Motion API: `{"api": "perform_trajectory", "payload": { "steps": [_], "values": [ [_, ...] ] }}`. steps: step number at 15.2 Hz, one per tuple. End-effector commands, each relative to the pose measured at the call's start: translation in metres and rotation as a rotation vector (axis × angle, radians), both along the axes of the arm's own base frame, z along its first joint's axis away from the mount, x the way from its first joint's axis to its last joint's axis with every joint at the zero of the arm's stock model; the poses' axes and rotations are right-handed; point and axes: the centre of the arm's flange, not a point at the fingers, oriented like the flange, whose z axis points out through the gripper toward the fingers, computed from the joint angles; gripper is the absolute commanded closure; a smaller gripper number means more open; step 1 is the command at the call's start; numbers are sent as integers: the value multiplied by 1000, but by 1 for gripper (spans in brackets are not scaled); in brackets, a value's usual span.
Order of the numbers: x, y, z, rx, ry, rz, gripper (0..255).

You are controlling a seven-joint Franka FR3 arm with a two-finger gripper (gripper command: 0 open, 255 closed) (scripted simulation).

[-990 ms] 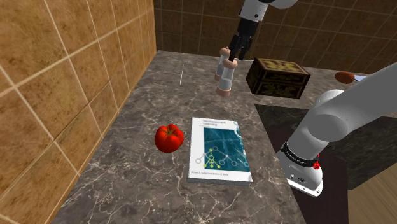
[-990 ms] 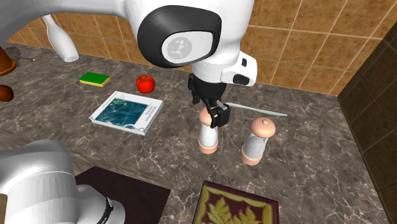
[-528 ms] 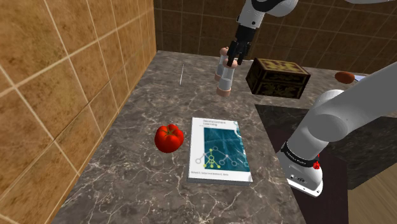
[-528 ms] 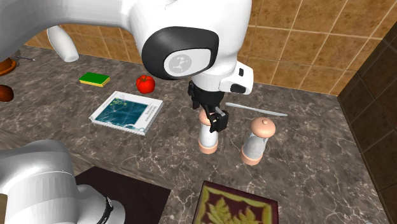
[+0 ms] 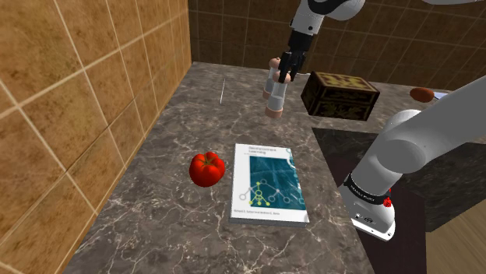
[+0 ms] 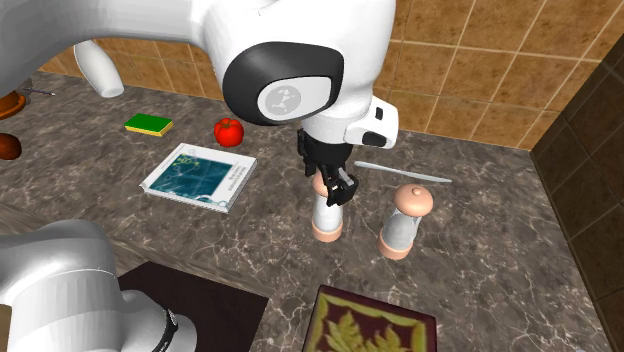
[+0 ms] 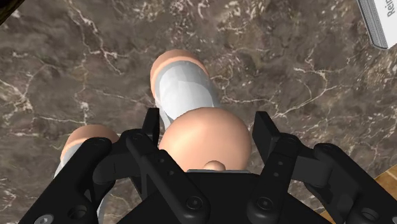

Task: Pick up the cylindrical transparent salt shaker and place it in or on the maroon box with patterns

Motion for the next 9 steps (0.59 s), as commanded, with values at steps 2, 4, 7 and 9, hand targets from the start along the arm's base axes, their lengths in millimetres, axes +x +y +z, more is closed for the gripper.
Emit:
{"api": "perform_trajectory", "payload": {
  "steps": [2,4,7,9],
  "values": [
    [0,0,0,0,1,0,255],
    [0,0,0,0,1,0,255],
    [0,0,5,0,1,0,255],
    [0,0,15,0,1,0,255]
  ]
}}
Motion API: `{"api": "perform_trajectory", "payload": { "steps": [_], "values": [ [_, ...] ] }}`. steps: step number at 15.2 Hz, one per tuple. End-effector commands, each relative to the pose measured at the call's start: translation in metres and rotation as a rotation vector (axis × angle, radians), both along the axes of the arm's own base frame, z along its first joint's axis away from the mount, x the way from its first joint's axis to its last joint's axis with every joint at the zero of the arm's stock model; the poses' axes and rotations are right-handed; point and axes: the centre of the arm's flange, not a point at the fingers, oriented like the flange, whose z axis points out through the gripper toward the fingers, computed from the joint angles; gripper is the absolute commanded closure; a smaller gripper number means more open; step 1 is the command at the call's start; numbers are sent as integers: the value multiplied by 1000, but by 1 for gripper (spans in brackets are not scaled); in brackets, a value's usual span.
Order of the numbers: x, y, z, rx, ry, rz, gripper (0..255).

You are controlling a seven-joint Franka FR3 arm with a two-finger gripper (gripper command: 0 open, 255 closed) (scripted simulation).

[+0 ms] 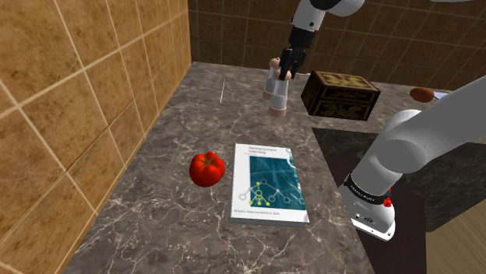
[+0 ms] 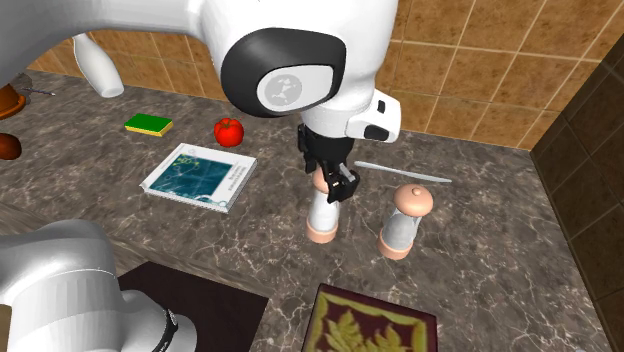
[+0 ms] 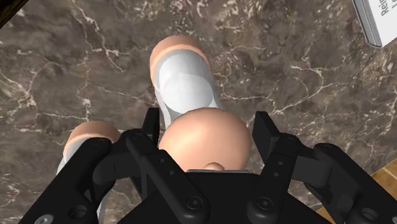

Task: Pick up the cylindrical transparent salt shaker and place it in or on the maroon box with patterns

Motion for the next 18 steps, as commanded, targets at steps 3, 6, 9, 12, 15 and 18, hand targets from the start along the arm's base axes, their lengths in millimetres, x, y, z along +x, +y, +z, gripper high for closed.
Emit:
{"api": "perform_trajectory", "payload": {
  "steps": [3,6,9,12,15,18],
  "values": [
    [0,1,21,0,0,0,255],
    [0,1,37,0,0,0,255],
    [0,1,53,0,0,0,255],
    [0,1,69,0,0,0,255],
    [0,1,84,0,0,0,255],
    [0,1,100,0,0,0,255]
  ]
}}
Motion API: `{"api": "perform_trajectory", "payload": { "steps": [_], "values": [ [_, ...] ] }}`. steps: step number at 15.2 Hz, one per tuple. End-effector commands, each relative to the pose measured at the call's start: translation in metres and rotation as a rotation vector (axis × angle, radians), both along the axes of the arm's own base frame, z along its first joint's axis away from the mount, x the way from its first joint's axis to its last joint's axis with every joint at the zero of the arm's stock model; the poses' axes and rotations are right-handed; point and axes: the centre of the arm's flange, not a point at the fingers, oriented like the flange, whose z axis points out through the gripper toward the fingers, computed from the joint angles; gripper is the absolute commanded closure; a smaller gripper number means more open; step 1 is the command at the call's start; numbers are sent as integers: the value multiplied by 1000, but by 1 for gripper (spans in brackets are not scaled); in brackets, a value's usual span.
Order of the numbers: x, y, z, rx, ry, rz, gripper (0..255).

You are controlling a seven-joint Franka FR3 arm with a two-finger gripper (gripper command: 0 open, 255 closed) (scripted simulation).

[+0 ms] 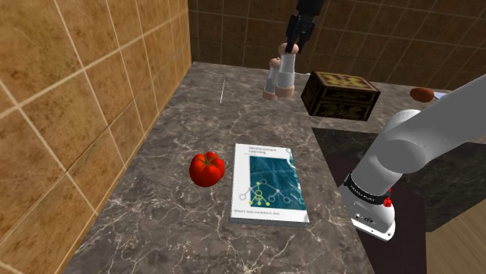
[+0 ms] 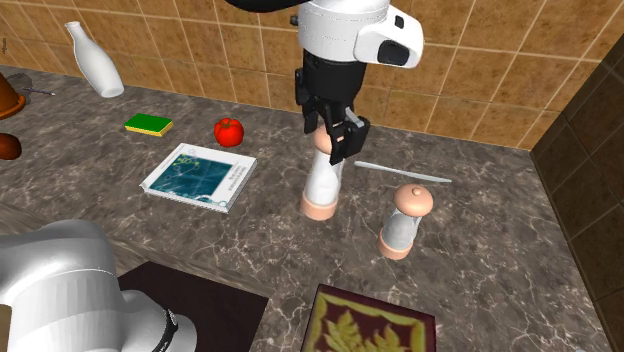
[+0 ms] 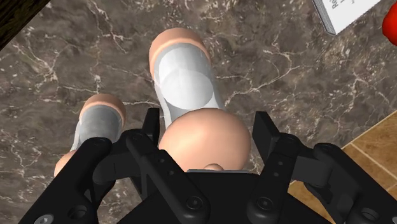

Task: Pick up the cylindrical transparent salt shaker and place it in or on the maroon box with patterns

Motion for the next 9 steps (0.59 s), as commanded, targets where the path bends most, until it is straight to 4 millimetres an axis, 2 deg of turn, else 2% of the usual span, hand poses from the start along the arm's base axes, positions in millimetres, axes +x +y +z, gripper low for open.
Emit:
{"api": "perform_trajectory", "payload": {
  "steps": [1,9],
  "values": [
    [-1,0,10,0,0,0,255],
    [-1,0,53,0,0,0,255]
  ]
}}
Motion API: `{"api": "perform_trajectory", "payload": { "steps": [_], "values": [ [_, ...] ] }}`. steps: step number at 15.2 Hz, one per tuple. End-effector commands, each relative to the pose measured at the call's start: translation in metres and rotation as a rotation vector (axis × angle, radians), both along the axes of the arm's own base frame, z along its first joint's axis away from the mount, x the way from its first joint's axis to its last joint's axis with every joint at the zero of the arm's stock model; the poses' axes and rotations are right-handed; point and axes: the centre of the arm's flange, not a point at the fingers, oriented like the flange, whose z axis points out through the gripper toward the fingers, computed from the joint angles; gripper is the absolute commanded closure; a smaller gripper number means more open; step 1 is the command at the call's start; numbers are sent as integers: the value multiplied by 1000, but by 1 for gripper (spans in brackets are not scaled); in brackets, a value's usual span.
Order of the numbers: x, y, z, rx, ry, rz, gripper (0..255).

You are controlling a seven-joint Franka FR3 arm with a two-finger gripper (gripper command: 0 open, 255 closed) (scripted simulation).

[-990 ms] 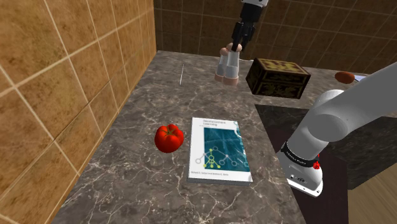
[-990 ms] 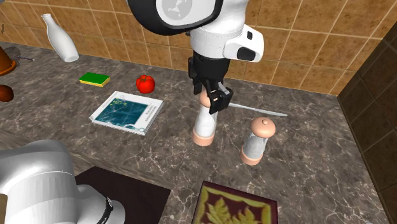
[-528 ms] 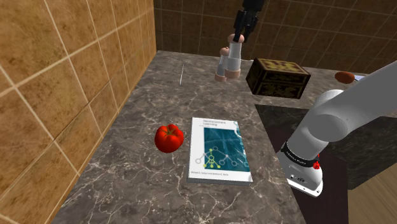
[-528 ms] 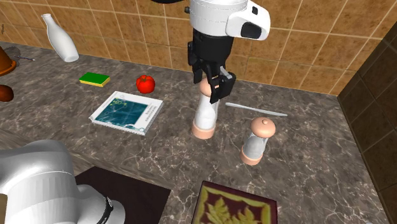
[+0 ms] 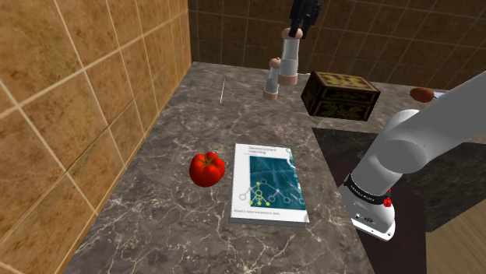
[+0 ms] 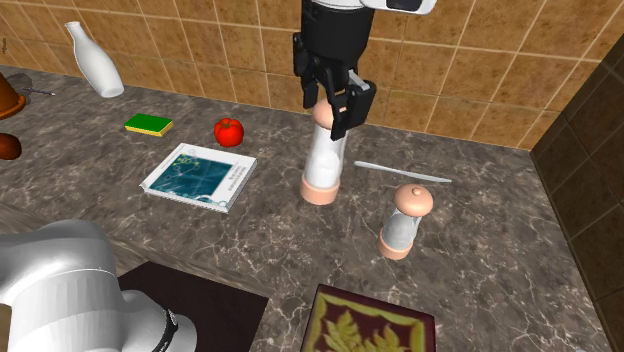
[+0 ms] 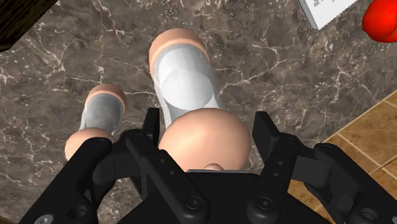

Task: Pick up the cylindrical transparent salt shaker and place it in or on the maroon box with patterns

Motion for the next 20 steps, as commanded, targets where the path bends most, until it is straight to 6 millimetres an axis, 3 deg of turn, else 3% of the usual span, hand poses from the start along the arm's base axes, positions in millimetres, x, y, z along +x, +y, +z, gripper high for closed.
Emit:
{"api": "perform_trajectory", "payload": {
  "steps": [1,12,20],
  "values": [
    [-1,-1,10,0,0,0,255],
    [-1,-1,68,0,0,0,255],
    [-57,-87,90,0,0,0,255]
  ]
}}
